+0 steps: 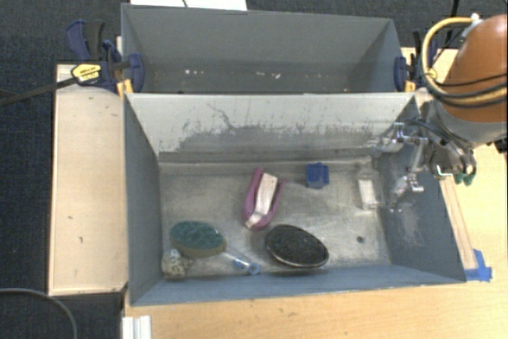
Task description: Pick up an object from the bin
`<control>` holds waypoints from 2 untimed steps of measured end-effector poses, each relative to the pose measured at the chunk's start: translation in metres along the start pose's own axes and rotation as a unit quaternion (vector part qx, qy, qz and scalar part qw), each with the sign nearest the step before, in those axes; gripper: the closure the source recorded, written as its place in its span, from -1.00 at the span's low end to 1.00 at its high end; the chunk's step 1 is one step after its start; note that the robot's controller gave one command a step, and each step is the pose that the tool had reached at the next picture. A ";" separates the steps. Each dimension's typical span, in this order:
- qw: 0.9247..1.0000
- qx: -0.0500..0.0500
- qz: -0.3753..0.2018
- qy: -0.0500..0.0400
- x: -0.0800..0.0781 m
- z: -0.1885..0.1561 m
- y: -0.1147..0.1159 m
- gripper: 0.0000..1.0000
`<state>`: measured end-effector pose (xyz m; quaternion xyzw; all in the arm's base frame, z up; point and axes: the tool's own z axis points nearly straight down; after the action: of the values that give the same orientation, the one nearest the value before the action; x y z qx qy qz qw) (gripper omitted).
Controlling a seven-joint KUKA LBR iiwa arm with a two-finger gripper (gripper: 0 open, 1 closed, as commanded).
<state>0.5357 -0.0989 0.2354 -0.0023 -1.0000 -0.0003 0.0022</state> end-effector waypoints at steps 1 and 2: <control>0.992 -0.001 0.123 0.000 -0.041 0.149 0.027 -1.00; 0.983 -0.002 0.181 -0.005 -0.059 0.118 0.080 -1.00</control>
Offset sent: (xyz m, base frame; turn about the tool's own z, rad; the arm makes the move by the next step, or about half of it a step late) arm 0.0414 0.0259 -0.1456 0.2466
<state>0.5943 -0.0193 0.1172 -0.1832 -0.9831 -0.0018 -0.0031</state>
